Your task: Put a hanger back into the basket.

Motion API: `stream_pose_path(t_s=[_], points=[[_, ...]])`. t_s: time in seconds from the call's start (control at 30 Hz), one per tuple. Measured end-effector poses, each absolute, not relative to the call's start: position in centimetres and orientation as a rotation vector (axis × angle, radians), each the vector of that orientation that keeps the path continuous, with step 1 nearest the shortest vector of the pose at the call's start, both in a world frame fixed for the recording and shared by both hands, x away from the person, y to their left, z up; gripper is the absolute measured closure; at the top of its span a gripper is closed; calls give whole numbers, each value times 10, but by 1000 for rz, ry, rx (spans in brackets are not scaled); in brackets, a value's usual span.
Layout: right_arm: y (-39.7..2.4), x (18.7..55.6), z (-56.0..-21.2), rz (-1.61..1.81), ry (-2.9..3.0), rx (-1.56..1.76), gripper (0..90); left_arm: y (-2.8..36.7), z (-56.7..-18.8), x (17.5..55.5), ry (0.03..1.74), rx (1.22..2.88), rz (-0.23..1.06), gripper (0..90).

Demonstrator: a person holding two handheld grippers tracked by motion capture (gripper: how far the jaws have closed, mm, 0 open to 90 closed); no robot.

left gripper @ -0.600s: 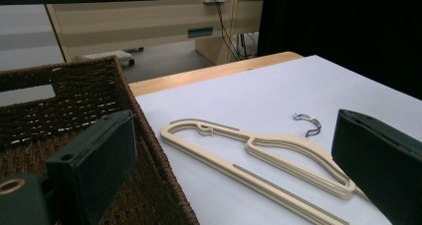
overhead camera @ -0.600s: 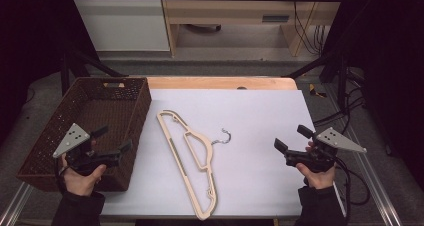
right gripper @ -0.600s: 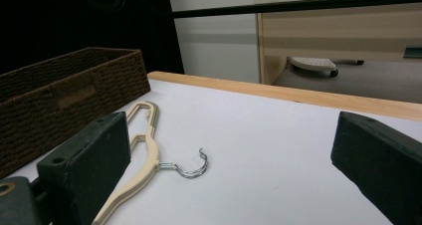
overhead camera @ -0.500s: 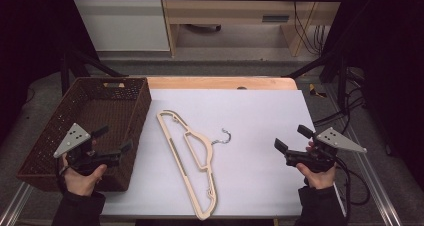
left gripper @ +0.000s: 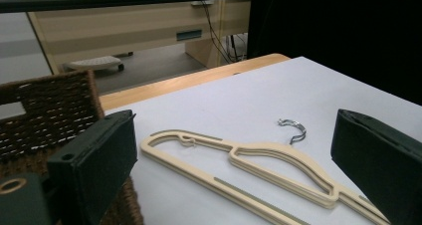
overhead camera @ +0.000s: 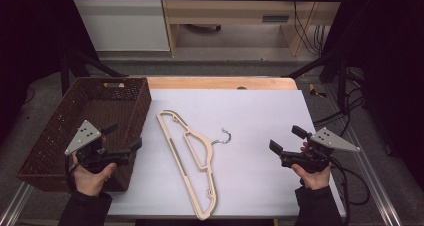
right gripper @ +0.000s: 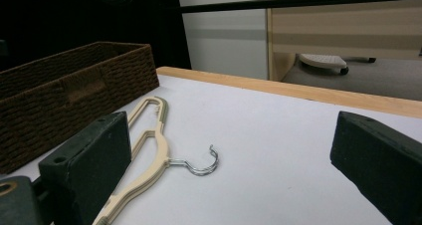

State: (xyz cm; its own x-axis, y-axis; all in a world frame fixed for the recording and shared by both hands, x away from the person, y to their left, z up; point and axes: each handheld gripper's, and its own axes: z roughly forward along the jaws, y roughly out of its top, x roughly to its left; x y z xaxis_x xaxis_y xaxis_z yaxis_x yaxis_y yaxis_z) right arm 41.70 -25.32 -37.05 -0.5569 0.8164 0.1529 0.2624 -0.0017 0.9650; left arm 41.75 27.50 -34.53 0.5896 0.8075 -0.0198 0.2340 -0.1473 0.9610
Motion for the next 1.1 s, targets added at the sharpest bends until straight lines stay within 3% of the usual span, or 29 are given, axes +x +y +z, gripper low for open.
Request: stream_pose_path(t_s=[0.63,1.1], points=[[-245,417,-372,1589,1855,1084,31,208,-341,443,760,1796,573,49],[-242,419,-375,1570,1873,1085,30,152,-364,484,746,1891,467,58]])
